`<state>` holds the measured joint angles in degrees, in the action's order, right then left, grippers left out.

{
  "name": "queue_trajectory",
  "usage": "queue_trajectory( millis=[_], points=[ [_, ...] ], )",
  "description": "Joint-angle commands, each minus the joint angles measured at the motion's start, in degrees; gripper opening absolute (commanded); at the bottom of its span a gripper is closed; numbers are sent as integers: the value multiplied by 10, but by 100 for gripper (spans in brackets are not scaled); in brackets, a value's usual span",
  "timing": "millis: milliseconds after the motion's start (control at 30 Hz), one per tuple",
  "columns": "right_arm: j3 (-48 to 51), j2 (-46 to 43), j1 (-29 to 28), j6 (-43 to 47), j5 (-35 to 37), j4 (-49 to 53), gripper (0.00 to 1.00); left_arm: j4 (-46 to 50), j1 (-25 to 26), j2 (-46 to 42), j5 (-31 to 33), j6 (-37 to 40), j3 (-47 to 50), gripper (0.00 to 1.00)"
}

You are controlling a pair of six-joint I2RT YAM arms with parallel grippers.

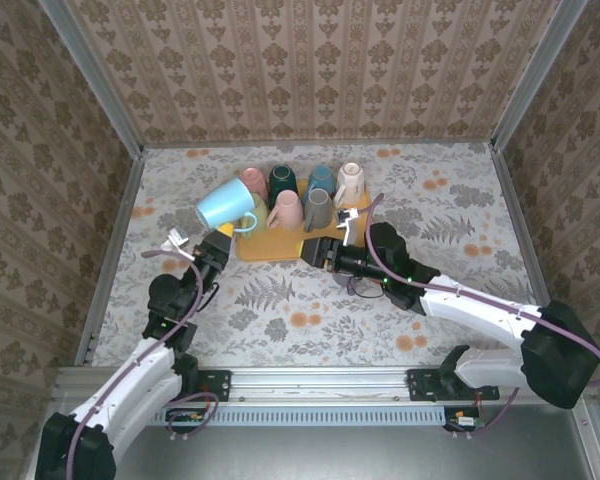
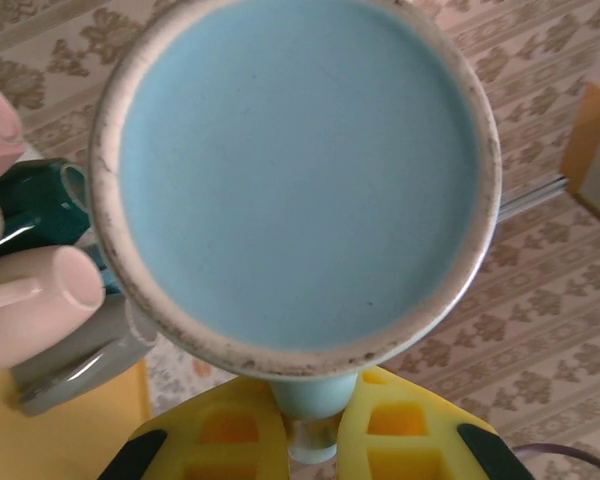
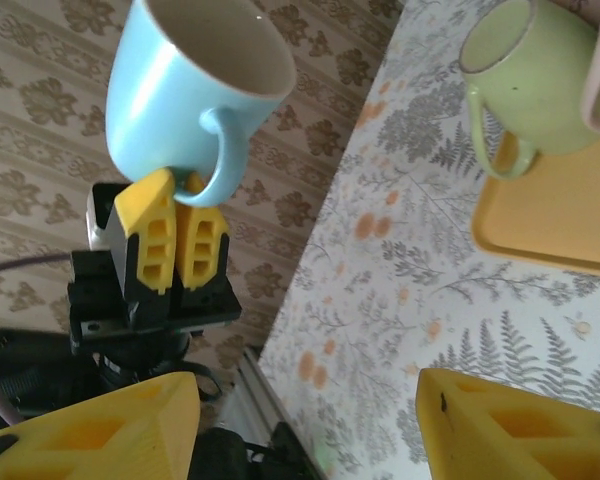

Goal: Turn the mug right side up

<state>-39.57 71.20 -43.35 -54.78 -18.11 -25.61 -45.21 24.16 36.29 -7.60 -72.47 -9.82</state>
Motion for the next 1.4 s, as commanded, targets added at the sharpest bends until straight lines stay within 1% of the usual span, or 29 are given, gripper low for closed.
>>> queue_trajectory(
  millis=[0, 67, 133, 200, 367, 467, 533, 667, 733, 867, 1000, 1100, 1233, 1367],
  points=[
    [10, 21, -12, -38, -9, -90, 62, -92, 11, -15, 44, -21, 4, 0],
    [11, 32, -22, -39, -1, -99, 65, -101, 14, -7, 48, -37, 6, 0],
    [13, 36, -30, -38, 20, -96, 67, -114, 15, -1, 48, -32, 2, 0],
    [15, 45, -35, -39, 30, -98, 70, -108, 36, -4, 52, -25, -4, 0],
    [-1, 76, -45, -30, 12, -119, 76, -97, 58, -4, 67, -3, -9, 0],
    [-10, 102, -46, -29, -1, -135, 83, -99, 63, 1, 72, -4, -7, 0],
    [-19, 120, -46, -33, -16, -153, 84, -100, 66, 3, 71, -2, -8, 0],
    [-41, 143, -45, -46, -40, -185, 84, -100, 76, 4, 60, 1, -7, 0],
    [-59, 156, -40, -53, -67, -201, 82, -95, 79, 1, 55, 1, -4, 0],
    [-84, 163, -27, -53, -87, -188, 81, -91, 80, -2, 34, -11, 0, 0],
    [-111, 181, 6, -53, -157, -184, 78, -80, 80, -11, 9, -24, 2, 0],
    [-125, 187, 21, -53, -193, -175, 76, -65, 80, -23, 2, -34, 3, 0],
    [-140, 185, 27, -36, -204, -144, 74, -49, 81, -37, -9, -40, 4, 0],
    [-156, 195, 28, -37, -211, -133, 72, -41, 82, -39, -25, -44, 2, 0]
  ],
)
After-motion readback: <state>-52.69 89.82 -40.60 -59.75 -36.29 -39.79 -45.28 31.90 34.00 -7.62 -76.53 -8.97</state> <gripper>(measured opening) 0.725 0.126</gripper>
